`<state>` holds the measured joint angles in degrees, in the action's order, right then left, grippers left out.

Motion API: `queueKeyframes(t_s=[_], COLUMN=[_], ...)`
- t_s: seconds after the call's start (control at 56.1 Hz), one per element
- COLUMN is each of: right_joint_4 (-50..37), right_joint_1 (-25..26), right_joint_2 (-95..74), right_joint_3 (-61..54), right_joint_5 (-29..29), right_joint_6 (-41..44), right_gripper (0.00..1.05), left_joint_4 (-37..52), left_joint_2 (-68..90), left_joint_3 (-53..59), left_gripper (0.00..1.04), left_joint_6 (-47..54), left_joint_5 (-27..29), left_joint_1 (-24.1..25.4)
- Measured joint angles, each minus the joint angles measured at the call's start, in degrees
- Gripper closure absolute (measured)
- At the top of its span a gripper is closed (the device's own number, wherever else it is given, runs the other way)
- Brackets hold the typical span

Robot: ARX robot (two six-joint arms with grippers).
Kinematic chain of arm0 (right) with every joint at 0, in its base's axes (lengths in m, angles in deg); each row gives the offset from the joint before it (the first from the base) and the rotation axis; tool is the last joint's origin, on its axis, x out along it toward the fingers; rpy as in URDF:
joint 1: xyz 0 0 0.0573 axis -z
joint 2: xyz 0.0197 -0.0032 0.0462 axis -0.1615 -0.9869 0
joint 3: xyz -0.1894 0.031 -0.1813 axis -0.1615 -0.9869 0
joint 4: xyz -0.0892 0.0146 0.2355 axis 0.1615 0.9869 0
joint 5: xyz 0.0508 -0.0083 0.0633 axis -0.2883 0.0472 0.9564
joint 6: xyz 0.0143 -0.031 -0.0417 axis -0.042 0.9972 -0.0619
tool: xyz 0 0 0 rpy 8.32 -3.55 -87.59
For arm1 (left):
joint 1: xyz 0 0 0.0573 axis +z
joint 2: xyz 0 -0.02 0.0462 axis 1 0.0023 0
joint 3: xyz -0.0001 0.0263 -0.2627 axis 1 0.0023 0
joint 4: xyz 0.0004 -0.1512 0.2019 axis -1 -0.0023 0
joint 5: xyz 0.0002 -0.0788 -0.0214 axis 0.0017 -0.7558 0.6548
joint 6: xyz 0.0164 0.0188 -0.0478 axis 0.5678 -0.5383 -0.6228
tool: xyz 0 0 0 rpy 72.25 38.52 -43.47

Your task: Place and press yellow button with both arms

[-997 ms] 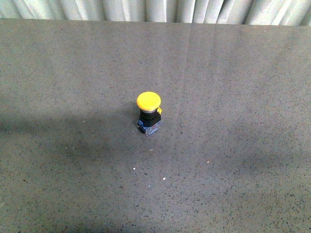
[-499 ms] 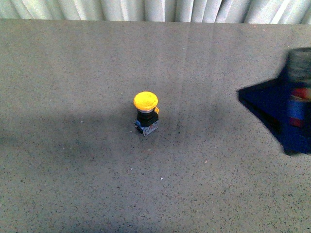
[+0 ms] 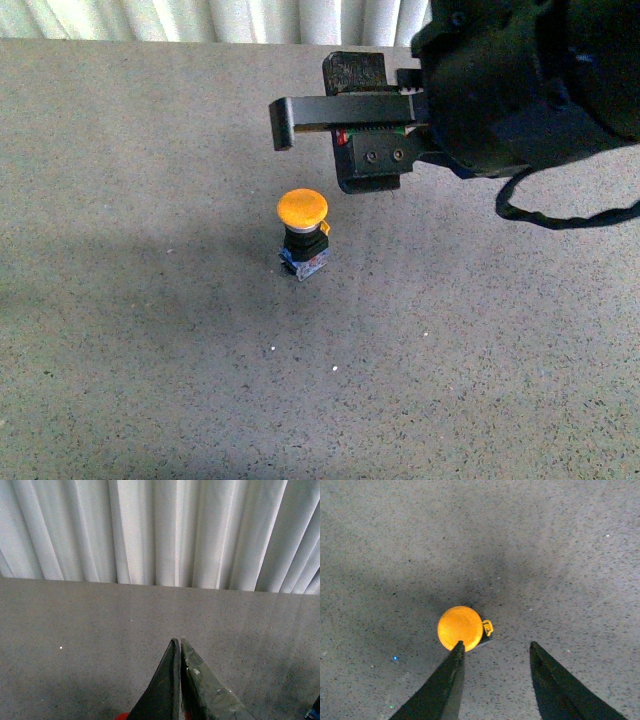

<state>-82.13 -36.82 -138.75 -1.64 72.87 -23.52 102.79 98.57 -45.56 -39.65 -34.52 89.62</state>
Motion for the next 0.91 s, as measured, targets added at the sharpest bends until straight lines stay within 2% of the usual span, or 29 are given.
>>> queueKeyframes(t_s=[0.125, 0.178, 0.232, 0.321, 0.908], right_joint_4=[0.1, 0.2, 0.5, 1.0, 1.5], right_joint_1=[-1.9, -2.5, -2.8, -3.0, -2.4], right_joint_2=[-4.7, -6.6, -7.9, -9.2, -11.7], right_joint_3=[3.2, 4.5, 5.5, 6.3, 7.0], right_joint_5=[1.4, 1.3, 1.4, 1.2, 1.2], right_joint_6=[-1.3, -1.7, -2.3, -3.1, -3.7], right_gripper=[0.94, 1.03, 1.03, 1.03, 1.03], left_joint_4=[-2.5, -3.5, -4.2, -13.8, -14.3], left_joint_2=[-2.6, -3.5, -4.3, -12.5, -13.3], left_joint_3=[0.0, 0.0, 0.0, 0.0, 0.0], left_gripper=[1.03, 1.03, 1.03, 1.03, 1.03], left_joint_6=[0.0, 0.0, 0.0, 0.0, 0.0], left_joint_5=[0.0, 0.0, 0.0, 0.0, 0.0], left_joint_1=[0.0, 0.0, 0.0, 0.0, 0.1])
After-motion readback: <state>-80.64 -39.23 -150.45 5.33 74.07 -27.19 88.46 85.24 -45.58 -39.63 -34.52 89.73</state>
